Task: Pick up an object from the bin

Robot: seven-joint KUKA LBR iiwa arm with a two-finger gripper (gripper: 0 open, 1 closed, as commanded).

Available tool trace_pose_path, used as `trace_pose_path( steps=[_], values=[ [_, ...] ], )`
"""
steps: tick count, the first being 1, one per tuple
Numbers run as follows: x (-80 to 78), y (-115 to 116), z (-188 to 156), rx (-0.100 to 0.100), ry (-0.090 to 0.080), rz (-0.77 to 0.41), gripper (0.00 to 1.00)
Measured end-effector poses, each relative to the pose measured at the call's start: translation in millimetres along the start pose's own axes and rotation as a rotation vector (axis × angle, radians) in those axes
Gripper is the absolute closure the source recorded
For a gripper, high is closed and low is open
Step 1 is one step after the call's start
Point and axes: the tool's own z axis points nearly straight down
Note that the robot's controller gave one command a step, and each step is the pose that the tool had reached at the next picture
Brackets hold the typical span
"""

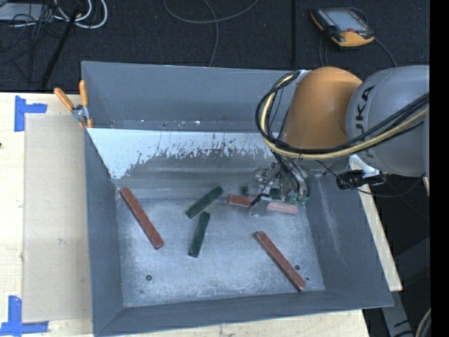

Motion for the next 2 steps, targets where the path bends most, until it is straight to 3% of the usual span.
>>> trace_pose_path(
  steps=[1,2],
  values=[
    [0.0,0.0,0.0,0.000,0.000,0.000,1.00],
    [3.3,-5.3,-77.6,0.000,-0.001,-0.033,1.00]
  ],
)
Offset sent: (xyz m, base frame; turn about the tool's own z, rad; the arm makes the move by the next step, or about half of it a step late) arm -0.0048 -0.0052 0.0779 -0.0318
